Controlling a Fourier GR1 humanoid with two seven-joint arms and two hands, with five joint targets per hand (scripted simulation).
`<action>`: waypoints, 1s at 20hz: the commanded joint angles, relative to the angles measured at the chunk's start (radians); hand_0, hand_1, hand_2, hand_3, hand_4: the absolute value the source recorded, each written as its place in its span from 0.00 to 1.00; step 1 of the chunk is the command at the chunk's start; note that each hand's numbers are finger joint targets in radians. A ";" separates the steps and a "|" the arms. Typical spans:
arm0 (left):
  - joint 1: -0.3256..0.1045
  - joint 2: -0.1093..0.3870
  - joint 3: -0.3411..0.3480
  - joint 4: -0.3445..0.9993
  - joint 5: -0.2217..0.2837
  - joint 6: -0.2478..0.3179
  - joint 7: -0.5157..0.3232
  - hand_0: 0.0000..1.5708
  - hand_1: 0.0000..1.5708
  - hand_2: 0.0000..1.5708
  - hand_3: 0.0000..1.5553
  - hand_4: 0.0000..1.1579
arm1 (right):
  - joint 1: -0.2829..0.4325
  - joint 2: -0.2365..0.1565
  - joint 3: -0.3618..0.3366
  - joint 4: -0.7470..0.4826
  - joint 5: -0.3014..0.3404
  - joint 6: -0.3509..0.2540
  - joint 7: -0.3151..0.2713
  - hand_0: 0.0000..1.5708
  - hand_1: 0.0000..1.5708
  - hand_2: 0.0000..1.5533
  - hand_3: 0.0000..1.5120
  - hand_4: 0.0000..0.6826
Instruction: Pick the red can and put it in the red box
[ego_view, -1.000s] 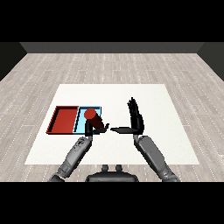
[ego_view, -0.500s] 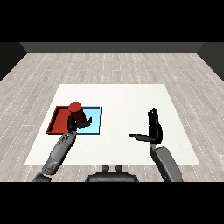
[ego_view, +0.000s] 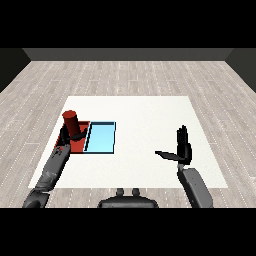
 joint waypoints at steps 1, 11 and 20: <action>-0.161 0.001 0.027 0.279 -0.052 0.003 0.012 1.00 1.00 0.99 0.95 0.94 | -0.016 0.044 0.020 0.055 0.044 -0.039 -0.007 0.00 0.00 0.00 0.00 0.00; -0.271 -0.061 0.042 0.694 -0.110 0.058 0.074 0.44 0.44 0.46 0.32 0.64 | -0.073 0.030 -0.065 0.209 -0.018 0.060 -0.048 0.00 0.00 0.00 0.00 0.00; -0.269 -0.022 0.121 0.799 -0.050 0.029 0.130 0.82 0.82 0.74 0.00 0.60 | -0.175 0.060 -0.080 0.272 -0.006 0.048 -0.047 0.00 0.00 0.00 0.00 0.00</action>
